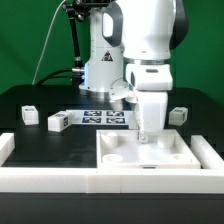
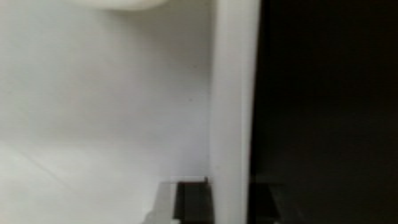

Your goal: Assemble one leg

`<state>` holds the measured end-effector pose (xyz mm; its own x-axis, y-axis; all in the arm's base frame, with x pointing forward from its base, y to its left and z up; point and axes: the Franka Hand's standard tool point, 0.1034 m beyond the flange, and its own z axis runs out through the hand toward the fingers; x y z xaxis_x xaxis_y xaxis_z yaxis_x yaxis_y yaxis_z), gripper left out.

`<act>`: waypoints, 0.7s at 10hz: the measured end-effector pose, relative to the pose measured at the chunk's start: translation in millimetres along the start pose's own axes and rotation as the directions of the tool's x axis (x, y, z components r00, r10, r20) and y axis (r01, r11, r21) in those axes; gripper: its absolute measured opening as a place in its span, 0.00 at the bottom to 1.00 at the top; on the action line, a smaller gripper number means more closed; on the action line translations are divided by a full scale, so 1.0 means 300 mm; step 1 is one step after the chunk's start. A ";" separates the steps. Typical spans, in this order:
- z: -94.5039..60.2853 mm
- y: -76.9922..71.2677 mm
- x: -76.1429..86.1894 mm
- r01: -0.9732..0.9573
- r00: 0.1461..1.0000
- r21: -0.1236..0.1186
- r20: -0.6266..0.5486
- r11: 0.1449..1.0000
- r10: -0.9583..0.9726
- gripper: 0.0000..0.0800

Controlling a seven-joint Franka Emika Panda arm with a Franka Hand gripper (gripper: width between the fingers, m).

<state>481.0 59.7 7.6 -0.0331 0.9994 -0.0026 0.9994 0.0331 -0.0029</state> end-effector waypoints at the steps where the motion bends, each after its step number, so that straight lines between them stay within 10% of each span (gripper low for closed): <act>1: 0.001 0.026 0.022 0.009 1.000 -0.006 -0.004 1.000 -0.009 0.07; 7: 0.000 0.032 0.055 -0.011 1.000 -0.004 -0.008 1.000 0.011 0.08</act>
Offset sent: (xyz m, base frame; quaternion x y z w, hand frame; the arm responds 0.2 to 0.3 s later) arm 0.0097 0.0175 0.0004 -0.0014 -0.0045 0.0235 0.9997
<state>489.9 76.6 7.5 -0.0223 0.9997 0.0055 0.9998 0.0223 0.0010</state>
